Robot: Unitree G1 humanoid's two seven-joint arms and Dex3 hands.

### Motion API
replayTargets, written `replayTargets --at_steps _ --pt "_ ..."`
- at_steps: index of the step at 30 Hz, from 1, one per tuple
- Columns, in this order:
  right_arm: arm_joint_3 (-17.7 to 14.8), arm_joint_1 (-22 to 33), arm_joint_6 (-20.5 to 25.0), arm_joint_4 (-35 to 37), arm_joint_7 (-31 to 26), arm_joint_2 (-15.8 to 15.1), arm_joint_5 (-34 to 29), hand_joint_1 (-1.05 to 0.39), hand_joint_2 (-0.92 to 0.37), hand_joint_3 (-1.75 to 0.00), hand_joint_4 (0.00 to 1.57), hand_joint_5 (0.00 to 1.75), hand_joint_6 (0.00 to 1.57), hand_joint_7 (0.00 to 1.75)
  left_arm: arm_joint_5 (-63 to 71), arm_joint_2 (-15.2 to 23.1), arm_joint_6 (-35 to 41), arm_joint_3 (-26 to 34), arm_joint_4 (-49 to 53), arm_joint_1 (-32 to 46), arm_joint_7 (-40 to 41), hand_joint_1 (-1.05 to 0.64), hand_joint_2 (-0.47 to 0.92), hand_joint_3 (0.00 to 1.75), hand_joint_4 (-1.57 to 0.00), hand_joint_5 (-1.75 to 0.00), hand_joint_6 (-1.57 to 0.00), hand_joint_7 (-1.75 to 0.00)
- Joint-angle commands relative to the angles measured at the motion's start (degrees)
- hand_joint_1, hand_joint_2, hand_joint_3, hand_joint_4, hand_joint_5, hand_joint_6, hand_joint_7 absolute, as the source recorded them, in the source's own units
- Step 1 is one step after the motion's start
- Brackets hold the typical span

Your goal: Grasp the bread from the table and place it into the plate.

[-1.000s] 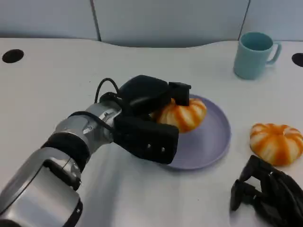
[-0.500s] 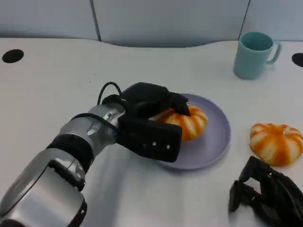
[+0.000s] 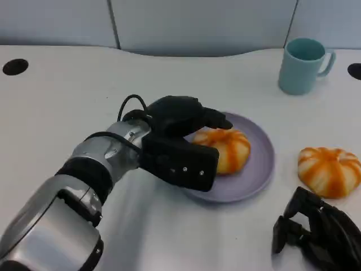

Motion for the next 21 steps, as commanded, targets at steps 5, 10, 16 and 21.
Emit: replayTargets --at_steps 5,10,16,21 --pt "-0.5 0.1 0.8 0.0 0.2 -0.6 0.9 -0.58 -0.92 -0.32 0.67 1.75 0.53 1.62 -2.0 2.1 -1.3 1.7 -1.9 -1.3 -3.1 -0.92 0.92 0.37 0.00 -0.70 -0.55 -0.02" --pt "-0.3 0.4 0.4 -0.3 -0.4 -0.8 0.1 -0.57 -0.92 -0.34 0.66 1.75 0.53 1.62 -3.1 3.4 -3.0 3.2 -3.5 -0.1 -3.4 -0.90 0.92 0.35 -0.03 -0.81 -0.57 -0.04" --pt "-0.1 0.6 -1.0 -0.2 -0.9 -0.7 -0.9 -0.57 -0.92 -0.36 0.66 1.75 0.51 1.64 -9.4 7.5 -10.4 8.9 -7.9 6.2 -2.5 -0.79 0.92 0.30 -0.16 -0.92 -0.62 -0.06" --pt "-0.4 -0.1 -0.2 0.1 -0.7 -0.9 -0.4 -0.57 -0.92 -0.35 0.68 1.75 0.51 1.67 -21.9 8.5 -17.0 16.7 -10.4 13.8 -9.1 -0.74 0.92 0.30 -0.26 -0.96 -0.65 -0.07"
